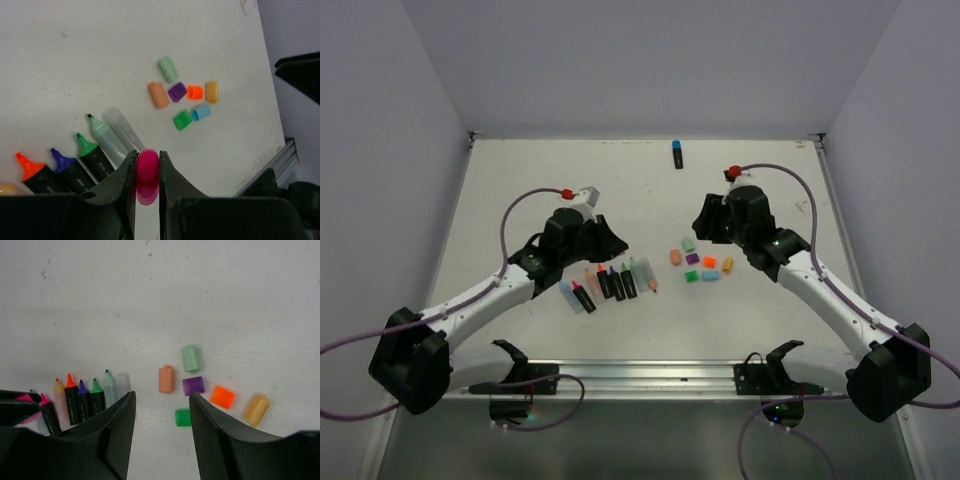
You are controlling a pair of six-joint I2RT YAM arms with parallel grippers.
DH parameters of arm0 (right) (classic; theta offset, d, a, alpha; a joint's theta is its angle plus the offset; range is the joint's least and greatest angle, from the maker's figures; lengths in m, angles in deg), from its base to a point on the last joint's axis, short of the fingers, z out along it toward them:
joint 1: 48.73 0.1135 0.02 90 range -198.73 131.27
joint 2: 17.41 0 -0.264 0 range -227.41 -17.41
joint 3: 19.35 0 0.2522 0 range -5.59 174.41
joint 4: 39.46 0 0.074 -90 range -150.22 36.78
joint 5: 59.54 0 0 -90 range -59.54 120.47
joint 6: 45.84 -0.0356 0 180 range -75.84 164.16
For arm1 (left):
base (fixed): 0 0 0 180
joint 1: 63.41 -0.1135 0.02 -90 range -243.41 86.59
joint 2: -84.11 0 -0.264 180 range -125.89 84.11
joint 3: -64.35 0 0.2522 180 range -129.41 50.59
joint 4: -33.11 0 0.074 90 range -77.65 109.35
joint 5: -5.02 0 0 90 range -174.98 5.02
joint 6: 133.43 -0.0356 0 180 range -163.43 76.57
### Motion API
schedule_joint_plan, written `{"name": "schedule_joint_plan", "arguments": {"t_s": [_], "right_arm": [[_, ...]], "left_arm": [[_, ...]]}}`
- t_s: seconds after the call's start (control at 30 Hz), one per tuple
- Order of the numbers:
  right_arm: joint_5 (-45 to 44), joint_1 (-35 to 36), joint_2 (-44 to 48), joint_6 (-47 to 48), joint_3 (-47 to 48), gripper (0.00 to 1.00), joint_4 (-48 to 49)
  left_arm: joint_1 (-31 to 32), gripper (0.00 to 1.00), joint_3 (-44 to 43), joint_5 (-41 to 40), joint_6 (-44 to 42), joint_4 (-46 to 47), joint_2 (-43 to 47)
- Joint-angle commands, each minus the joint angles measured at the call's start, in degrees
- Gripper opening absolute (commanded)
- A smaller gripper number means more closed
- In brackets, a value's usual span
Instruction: Open the pen caps
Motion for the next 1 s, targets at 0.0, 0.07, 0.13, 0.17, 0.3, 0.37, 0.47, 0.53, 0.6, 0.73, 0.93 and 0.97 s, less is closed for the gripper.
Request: {"name": "schedule_joint_plan", "arguments": {"t_s": [0.0,0.07,0.13,0.17,0.3,0.37,0.47,0.53,0.6,0.73,0.93,0.97], "right_arm": [[2.0,-2.6,4.1,0.4,-1.2,0.51,-4.7],[3.9,-5.1,4.8,0.1,-2.0,0.51,-5.2],[4.9,-7.2,5.5,-0.2,-2.8,0.51,-5.3],[7.5,-7.9,5.7,-0.6,-3.7,0.51,-5.0],[10.6,-10.0,5.7,-0.7,-5.4,0.51,-3.6],[10.9,-11.1,6.1,-0.4,-5.9,0.51,-3.6],[11.9,-12.0,7.3,0.2,-6.4,0.51,-3.6],[12.2,-12.4,7.5,0.4,-6.4,0.51,-3.6],[12.4,-12.6,7.4,0.6,-6.5,0.51,-3.5],[13.3,-12.8,6.4,0.2,-7.0,0.51,-2.3],[13.4,-12.8,5.7,0.4,-7.3,0.51,-1.6],[13.3,-12.9,5.7,0.4,-7.3,0.51,-1.5]], "left_arm": [[7.8,0.0,-4.8,-0.5,-1.3,7.0,-8.4],[12.3,0.0,-7.5,-1.5,-1.2,8.6,-12.8],[15.8,0.0,-9.6,-3.0,-1.2,9.3,-19.5],[16.7,0.0,-12.3,-2.8,-1.2,9.2,-21.9],[20.3,0.0,-18.9,-3.0,-2.6,9.2,-33.1],[21.1,0.04,-21.5,-3.0,-2.6,8.8,-35.4],[21.1,0.15,-22.5,-3.7,-2.8,9.2,-37.2],[21.1,0.17,-22.9,-4.4,-3.0,9.6,-37.9],[21.1,0.2,-24.1,-4.5,-3.4,8.6,-39.6],[21.1,0.21,-26.6,-3.5,-4.0,8.2,-42.0],[21.1,0.27,-28.2,-4.8,-5.4,8.2,-43.5],[21.1,0.28,-28.6,-4.5,-5.8,8.2,-44.2]]}}
